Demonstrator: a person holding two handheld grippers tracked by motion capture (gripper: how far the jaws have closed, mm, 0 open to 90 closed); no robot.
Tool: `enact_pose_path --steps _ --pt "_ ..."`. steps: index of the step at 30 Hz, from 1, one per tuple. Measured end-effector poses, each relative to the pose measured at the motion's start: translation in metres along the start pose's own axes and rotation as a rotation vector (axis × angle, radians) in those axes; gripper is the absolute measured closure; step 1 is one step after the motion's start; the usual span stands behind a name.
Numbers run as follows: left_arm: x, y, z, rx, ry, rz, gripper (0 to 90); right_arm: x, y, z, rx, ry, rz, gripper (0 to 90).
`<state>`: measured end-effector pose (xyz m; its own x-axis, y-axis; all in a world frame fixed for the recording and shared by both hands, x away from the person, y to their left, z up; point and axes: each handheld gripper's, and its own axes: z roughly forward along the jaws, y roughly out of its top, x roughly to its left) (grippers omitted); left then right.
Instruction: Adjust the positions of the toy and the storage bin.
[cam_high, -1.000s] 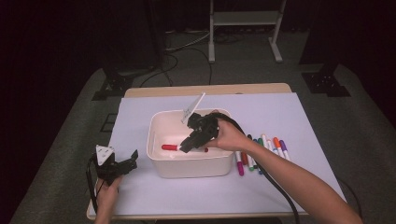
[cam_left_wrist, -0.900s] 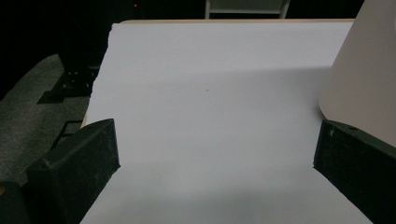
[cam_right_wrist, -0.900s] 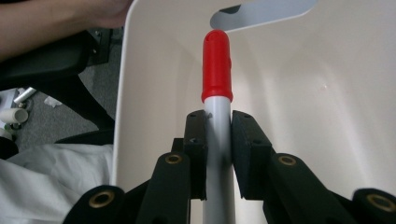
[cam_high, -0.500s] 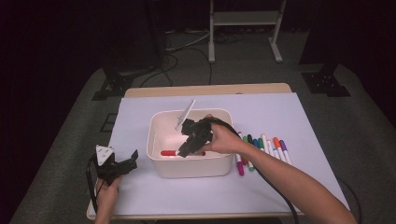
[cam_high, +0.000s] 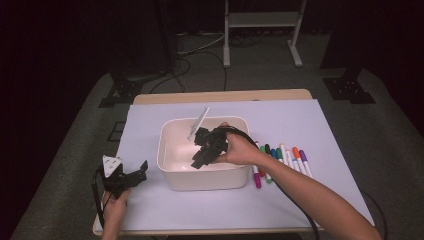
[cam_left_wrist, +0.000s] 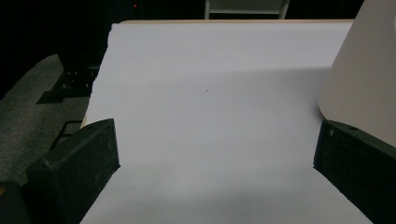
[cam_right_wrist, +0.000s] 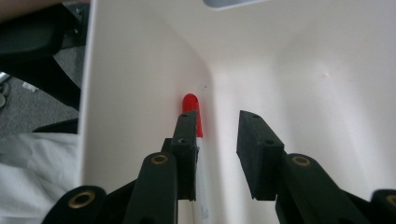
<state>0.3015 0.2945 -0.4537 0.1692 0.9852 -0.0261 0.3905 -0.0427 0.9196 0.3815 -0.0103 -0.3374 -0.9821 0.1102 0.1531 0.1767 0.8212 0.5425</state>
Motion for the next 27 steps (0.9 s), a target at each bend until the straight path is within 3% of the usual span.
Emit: enact_pose_path --steps 3,5,6,8,9,11,12,16,17,18,22,27 --pt "0.000 0.000 0.000 0.002 0.000 -0.001 0.0 0.002 -0.002 -0.012 -0.037 -0.012 0.006 65.9" --pt "0.000 0.000 0.000 0.001 0.002 0.003 0.0 0.007 -0.008 -0.037 -0.104 -0.030 0.011 63.6" --pt "0.000 0.000 0.000 0.001 0.002 0.003 0.0 0.007 -0.008 -0.037 -0.104 -0.030 0.011 63.6" --pt "0.000 0.000 0.000 0.001 0.002 0.006 0.0 0.012 -0.021 -0.064 -0.161 -0.066 0.026 61.0" --pt "0.000 0.000 0.000 0.001 0.002 0.006 0.0 0.012 -0.021 -0.064 -0.161 -0.066 0.026 61.0" --pt "-0.001 0.000 0.000 0.000 0.002 0.005 0.0 0.014 -0.036 -0.081 -0.193 -0.099 0.041 59.3" --pt "0.000 0.000 0.000 0.001 0.002 0.008 0.0 0.015 -0.054 -0.098 -0.217 -0.133 0.061 57.4" --pt "0.000 0.000 0.000 0.004 0.003 0.009 0.0 0.016 -0.102 -0.129 -0.273 -0.198 0.146 56.0" --pt "0.000 0.000 0.000 0.004 0.003 0.009 0.0 0.016 -0.102 -0.129 -0.273 -0.198 0.146 56.0" --pt "-0.001 0.000 0.000 0.002 0.003 0.008 0.0 0.016 -0.127 -0.140 -0.290 -0.230 0.193 55.4" --pt "-0.001 0.000 0.000 0.000 0.006 0.008 0.0 0.012 -0.179 -0.151 -0.309 -0.274 0.288 53.5" --pt "-0.001 0.000 0.000 0.001 0.008 0.009 0.0 0.005 -0.234 -0.149 -0.312 -0.324 0.399 52.9"
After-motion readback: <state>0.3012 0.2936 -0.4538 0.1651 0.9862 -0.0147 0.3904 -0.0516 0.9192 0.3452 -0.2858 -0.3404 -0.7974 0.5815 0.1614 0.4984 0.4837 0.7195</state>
